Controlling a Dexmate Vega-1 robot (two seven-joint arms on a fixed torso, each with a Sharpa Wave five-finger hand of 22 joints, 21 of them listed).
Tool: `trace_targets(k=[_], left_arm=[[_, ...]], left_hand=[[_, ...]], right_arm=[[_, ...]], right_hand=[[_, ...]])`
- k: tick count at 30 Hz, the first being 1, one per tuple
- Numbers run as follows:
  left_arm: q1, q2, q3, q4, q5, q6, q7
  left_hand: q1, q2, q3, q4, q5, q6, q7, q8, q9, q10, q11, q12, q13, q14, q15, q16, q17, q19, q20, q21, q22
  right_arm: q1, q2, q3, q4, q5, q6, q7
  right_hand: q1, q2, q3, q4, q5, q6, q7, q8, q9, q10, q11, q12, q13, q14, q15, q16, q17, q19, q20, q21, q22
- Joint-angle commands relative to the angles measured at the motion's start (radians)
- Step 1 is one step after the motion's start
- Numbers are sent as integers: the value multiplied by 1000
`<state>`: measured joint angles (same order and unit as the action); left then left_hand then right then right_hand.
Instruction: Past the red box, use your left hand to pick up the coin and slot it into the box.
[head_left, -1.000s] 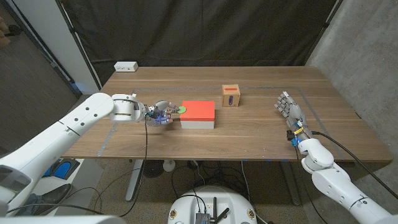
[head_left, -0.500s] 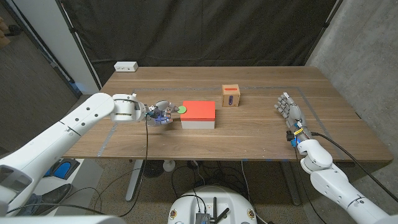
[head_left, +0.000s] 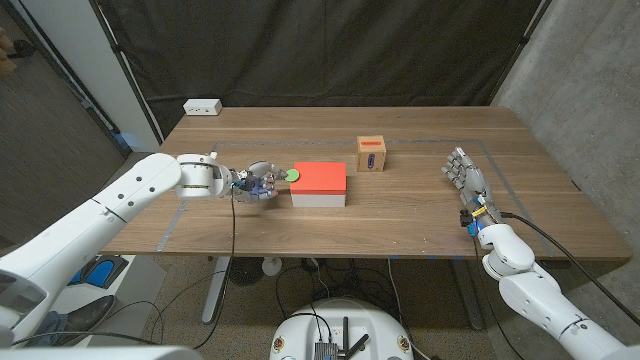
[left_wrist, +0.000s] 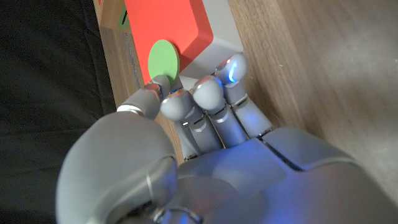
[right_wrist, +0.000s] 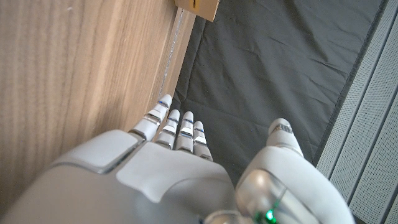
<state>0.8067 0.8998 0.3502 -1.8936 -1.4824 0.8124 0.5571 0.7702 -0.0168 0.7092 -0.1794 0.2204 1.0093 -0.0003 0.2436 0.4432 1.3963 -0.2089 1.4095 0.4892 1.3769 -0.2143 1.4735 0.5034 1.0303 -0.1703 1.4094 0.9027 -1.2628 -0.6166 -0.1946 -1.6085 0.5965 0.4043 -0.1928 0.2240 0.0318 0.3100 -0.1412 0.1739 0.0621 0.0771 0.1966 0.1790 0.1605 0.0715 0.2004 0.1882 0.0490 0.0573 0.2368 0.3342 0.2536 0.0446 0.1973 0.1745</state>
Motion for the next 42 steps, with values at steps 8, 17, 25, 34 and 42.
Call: trace_targets(k=[8, 17, 25, 34, 42], left_arm=[[99, -9, -62, -12, 106, -184, -157], [134, 4, -89, -88, 192, -249, -144], [154, 0, -93, -122, 278, -309, -149], [163, -29, -84, -100, 364, -390, -208], [151, -80, -43, -73, 430, -425, -228]], left_hand=[[5, 3, 7, 4, -1, 48, 40, -13, 8, -9, -1, 11, 5, -7, 2, -1, 5, -8, -42, 18, -11], [6, 4, 9, 3, -1, 49, 38, -18, 11, -12, -2, 9, 3, -6, 3, -1, 9, -14, -43, 25, -15], [9, 4, 12, 2, -1, 49, 41, -28, 5, -12, -1, 8, 3, -5, 2, -1, 13, -19, -43, 34, -21], [12, 2, 13, 1, -1, 55, 40, -32, 1, -8, -1, 10, 4, -1, 3, 2, 19, -22, -43, 46, -27], [12, 0, 15, 3, -2, 53, 40, -36, -4, -9, -2, 15, 8, -3, 3, -2, 21, -24, -43, 54, -33]], right_arm=[[-106, -32, 44, -156, -49, -26, -73], [-144, -26, 68, -184, -61, -5, -78], [-148, -22, 67, -199, -69, -13, -69], [-128, -11, 52, -193, -80, -11, -56], [-137, 5, 35, -184, -82, -8, -59]], right_hand=[[3, 3, -2, 0, 1, 11, 0, 0, 6, 12, 0, 2, 4, 10, 4, -1, 2, 2, 7, 4, 3], [3, 3, -3, 0, 1, 16, 3, 2, 6, 18, 1, 3, 5, 14, 1, 0, 2, 7, 7, 6, 3], [3, 3, -3, 0, 1, 17, 4, 2, 6, 18, 0, 3, 5, 16, 2, 1, 1, 7, 7, 6, 3], [4, 4, -4, -1, 1, 18, 5, 1, 6, 20, 0, 3, 5, 17, 1, 1, 1, 8, 6, 6, 3], [4, 4, -4, -1, 1, 27, 5, 4, 6, 24, 0, 4, 5, 19, -2, 2, 1, 9, 5, 5, 3]])
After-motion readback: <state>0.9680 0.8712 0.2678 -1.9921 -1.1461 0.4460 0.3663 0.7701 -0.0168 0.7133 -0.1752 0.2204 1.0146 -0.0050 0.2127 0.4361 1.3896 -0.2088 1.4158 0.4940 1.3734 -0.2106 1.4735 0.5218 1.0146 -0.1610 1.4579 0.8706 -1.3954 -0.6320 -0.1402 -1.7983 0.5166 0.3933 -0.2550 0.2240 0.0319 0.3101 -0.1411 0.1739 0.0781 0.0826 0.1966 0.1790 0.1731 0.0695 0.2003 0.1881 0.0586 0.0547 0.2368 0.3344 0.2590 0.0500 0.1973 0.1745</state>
